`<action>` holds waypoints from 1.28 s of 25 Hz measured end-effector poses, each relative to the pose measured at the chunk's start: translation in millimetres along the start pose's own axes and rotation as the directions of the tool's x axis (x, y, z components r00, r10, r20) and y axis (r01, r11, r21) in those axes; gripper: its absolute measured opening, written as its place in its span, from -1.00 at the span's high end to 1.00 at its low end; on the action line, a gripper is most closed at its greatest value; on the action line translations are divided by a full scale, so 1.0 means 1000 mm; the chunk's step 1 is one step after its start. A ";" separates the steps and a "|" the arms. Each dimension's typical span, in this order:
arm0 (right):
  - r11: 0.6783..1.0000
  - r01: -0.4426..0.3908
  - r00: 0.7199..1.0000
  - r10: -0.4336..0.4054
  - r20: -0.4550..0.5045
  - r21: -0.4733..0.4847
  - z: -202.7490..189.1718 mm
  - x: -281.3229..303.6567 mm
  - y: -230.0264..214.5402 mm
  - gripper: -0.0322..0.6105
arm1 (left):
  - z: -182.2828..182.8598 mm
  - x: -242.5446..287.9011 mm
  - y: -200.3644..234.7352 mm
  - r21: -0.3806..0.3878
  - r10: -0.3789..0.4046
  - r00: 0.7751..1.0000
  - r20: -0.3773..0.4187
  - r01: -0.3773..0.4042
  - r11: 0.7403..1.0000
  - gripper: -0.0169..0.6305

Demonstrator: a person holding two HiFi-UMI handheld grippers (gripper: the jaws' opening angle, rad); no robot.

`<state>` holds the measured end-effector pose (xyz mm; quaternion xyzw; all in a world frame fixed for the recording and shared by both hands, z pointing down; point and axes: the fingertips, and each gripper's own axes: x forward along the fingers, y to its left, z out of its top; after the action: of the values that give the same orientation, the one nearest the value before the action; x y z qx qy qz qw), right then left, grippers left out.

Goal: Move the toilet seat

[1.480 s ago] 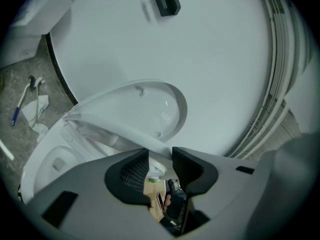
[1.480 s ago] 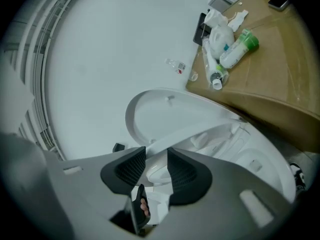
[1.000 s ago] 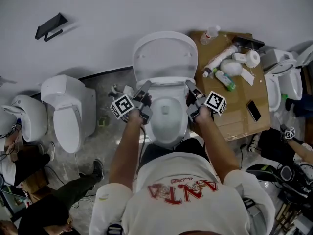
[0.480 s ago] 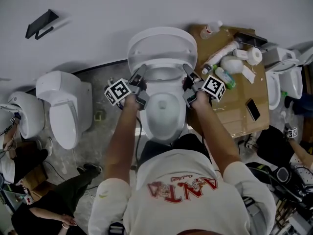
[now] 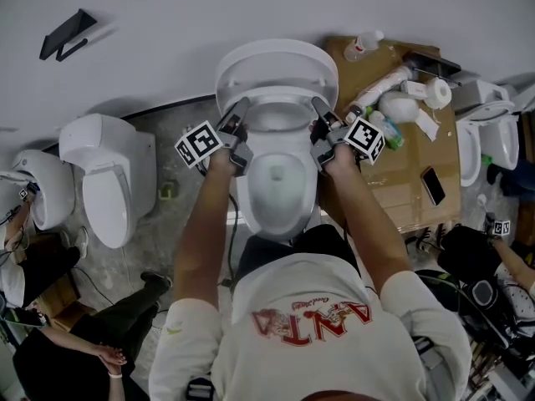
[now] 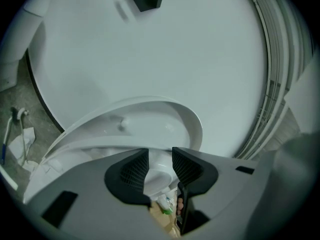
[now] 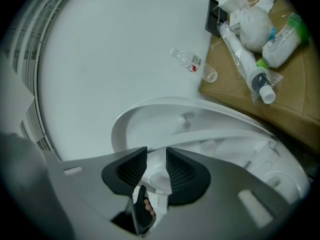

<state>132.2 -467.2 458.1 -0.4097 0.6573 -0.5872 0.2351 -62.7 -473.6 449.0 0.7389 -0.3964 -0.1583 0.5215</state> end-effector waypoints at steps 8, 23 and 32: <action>0.986 -0.073 0.997 0.068 -0.035 -0.152 -0.009 -0.027 0.022 0.53 | -0.017 -0.048 -0.012 0.071 0.020 0.996 0.084 -0.026 0.997 0.48; 0.693 0.008 0.999 -0.034 -0.021 -0.721 -0.051 -0.113 0.114 0.88 | -0.005 -0.163 -0.116 0.565 0.095 0.981 0.167 -0.174 0.807 0.78; 0.548 0.034 0.999 -0.038 0.016 -0.835 -0.078 -0.171 0.161 0.89 | -0.024 -0.210 -0.175 0.750 0.118 0.981 0.154 -0.194 0.632 0.89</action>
<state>123.1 -287.4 288.8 -0.4845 0.8491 -0.2103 -0.0011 -107.1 -275.7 263.9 0.8442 -0.5116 0.0354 0.1561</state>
